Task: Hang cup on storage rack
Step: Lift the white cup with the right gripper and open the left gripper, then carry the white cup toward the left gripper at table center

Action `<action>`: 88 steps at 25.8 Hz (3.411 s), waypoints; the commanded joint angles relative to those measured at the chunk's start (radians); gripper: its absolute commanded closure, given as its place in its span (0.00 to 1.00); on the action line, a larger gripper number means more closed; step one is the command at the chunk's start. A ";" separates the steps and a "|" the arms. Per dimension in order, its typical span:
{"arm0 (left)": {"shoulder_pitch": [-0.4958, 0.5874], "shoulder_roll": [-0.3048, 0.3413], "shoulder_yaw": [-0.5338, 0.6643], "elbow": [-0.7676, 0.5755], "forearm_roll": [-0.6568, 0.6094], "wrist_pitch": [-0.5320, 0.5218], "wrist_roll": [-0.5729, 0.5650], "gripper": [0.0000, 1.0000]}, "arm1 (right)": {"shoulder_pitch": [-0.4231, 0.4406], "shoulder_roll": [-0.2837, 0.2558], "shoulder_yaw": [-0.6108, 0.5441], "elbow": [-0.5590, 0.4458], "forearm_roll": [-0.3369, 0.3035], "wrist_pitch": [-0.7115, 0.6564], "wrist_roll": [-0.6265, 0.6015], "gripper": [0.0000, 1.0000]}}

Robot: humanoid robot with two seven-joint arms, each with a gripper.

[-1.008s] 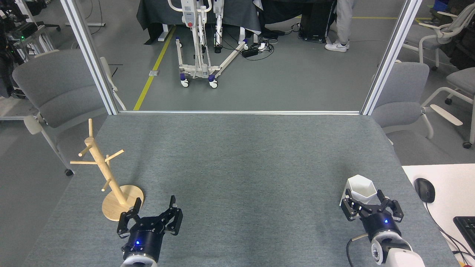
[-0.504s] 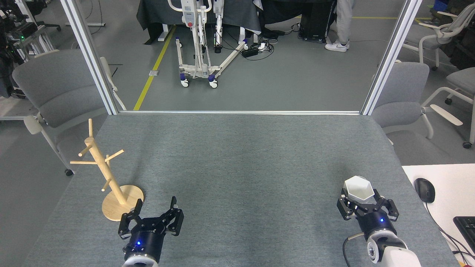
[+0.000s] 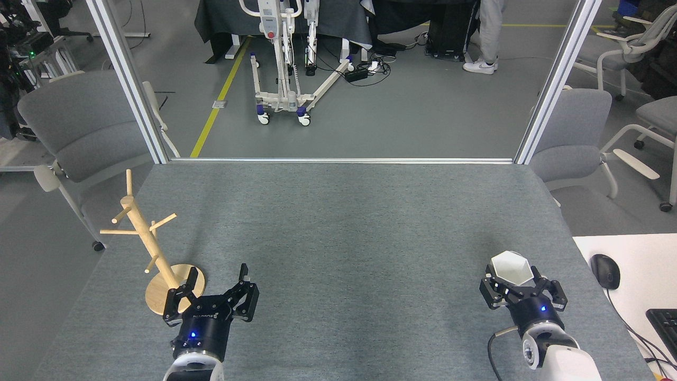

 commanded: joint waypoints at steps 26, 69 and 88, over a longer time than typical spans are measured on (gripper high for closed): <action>-0.053 0.011 -0.010 0.037 -0.001 -0.014 0.000 0.00 | -0.050 0.002 0.005 0.058 0.001 0.000 -0.001 0.00; -0.048 0.018 -0.008 0.028 -0.003 -0.013 0.000 0.00 | -0.043 0.016 -0.014 -0.186 0.010 -0.002 0.271 0.41; 0.025 0.052 -0.163 -0.090 -0.038 -0.172 0.029 0.01 | -0.037 0.186 0.166 -0.913 0.010 0.375 0.892 0.40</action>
